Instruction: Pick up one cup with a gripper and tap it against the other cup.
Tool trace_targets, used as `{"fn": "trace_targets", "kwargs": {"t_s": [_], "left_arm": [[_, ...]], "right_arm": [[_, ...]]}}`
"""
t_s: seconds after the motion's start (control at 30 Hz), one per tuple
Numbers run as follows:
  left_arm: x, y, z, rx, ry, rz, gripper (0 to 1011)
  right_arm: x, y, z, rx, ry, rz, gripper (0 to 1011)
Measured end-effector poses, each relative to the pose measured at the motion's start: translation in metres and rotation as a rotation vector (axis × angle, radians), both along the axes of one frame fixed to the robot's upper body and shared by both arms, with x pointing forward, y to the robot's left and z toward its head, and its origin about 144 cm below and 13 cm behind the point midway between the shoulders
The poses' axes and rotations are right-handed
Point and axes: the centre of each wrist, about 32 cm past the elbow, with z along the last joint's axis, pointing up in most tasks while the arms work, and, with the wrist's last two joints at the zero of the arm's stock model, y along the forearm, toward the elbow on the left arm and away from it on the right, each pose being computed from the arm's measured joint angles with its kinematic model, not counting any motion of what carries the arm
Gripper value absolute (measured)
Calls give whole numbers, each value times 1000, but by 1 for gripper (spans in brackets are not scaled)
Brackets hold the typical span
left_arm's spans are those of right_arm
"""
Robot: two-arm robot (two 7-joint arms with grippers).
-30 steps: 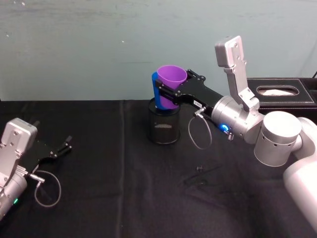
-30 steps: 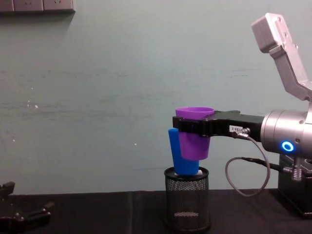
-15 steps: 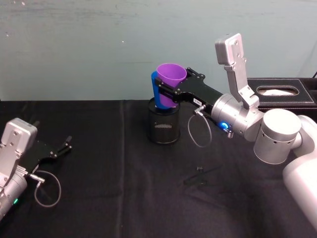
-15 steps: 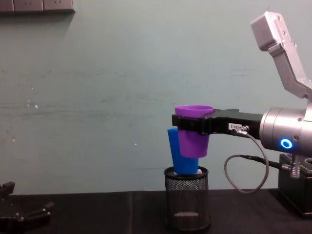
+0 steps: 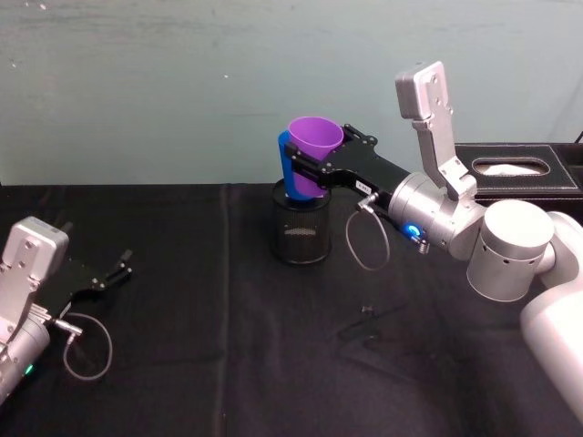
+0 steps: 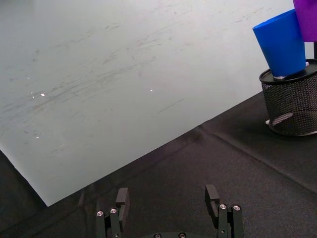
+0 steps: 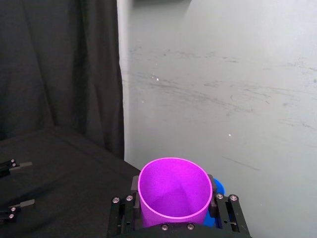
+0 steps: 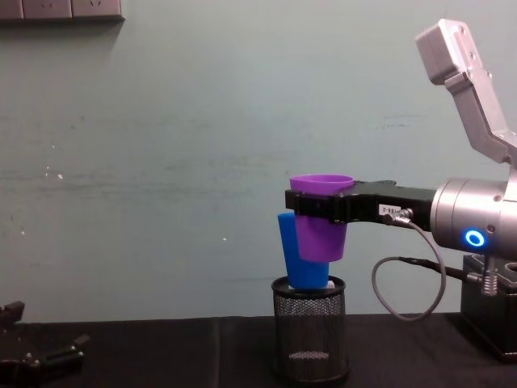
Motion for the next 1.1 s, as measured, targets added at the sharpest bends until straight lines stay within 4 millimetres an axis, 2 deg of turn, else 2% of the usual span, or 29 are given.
{"fn": "trace_targets", "kwargs": {"t_s": [1.1], "left_arm": [[0, 0, 0, 0, 0, 0, 1000]], "right_arm": [[0, 0, 0, -1, -1, -1, 741]]}}
